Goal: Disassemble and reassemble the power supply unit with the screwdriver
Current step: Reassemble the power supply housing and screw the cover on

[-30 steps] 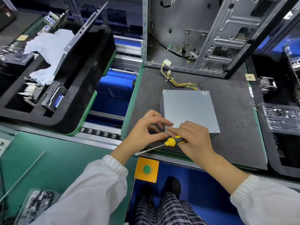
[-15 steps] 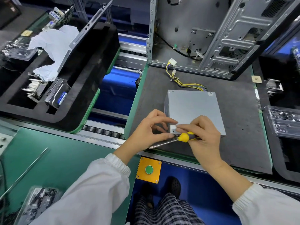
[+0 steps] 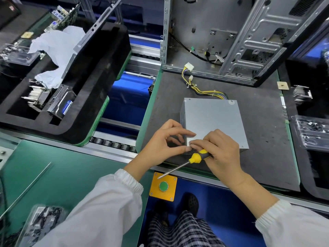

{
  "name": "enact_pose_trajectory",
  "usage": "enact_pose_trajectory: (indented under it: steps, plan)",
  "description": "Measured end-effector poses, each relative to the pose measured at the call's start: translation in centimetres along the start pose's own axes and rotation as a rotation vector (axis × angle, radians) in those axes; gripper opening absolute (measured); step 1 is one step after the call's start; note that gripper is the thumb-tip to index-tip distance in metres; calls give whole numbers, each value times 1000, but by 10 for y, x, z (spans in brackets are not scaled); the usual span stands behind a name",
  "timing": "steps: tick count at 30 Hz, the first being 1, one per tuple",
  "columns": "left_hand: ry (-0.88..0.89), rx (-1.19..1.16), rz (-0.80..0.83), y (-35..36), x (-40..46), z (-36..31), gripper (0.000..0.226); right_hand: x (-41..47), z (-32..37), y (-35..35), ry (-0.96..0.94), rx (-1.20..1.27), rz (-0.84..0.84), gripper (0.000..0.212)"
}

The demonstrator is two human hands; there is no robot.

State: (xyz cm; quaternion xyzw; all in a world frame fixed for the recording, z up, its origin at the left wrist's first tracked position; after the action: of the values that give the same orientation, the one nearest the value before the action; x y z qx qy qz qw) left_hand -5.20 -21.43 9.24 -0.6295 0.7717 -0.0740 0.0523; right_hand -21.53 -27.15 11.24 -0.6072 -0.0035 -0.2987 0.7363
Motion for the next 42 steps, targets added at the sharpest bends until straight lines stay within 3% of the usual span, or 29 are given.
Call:
enact_pose_trajectory:
  steps: [5,9,21,31,37,42]
  plan:
    - [2,17,-2,1,1,0,36,3,7,-4,-138,-147,2,10]
    - [12,13,-13,2,0,1,34,5,10,-5,-163,-169,-10,37]
    - [6,-60,-3,2,1,3,25,-4,5,-4,-148,-130,64,20]
    - [-24,-142,-22,7,1,6,20,5,-3,-15,74,305,355,29]
    - [-55,-158,-18,9,2,3,19,13,-7,-24,71,297,534,38]
    - [-92,-140,59,5,0,3,19,12,-1,-31,-47,122,576,47]
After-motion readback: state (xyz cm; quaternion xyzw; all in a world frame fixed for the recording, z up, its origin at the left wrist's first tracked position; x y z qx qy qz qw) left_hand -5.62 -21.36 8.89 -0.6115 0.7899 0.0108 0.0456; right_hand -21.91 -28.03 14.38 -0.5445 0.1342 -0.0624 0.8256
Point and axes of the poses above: each hand's wrist, its own x-axis towards the middle knuckle, its own y-axis out of the palm, z = x × y, the point moved 3 cm from there along x, towards the middle knuckle, and after that the axes turned 14 degrees about z, right-handed, at the moved point
